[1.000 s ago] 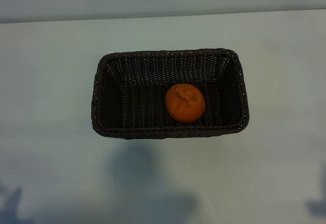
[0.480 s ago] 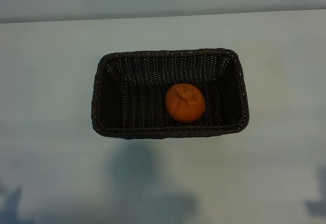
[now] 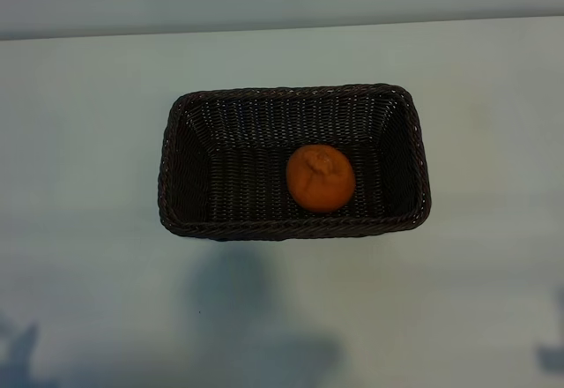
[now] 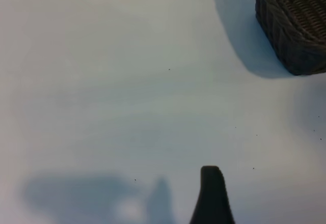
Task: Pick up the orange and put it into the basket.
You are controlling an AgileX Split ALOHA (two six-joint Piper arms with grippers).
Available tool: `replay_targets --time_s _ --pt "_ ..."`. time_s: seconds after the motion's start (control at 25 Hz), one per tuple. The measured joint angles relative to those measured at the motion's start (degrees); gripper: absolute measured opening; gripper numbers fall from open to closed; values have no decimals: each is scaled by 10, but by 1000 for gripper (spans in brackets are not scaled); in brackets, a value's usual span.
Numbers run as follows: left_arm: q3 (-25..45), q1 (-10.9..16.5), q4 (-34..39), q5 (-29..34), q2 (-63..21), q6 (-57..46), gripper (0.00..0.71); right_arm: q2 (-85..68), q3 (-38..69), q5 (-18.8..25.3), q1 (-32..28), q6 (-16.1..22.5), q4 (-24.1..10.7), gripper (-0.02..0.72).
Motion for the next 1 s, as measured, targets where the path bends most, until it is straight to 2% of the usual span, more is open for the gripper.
replay_targets --time_s 0.52,0.72,1.0 --pt "0 0 0 0 0 -1 538 0 0 0 0 3 -1 594" --pt "0 0 0 0 0 -1 538 0 3 -34 0 3 26 594" --pt "0 0 0 0 0 -1 538 0 16 -37 0 0 28 594"
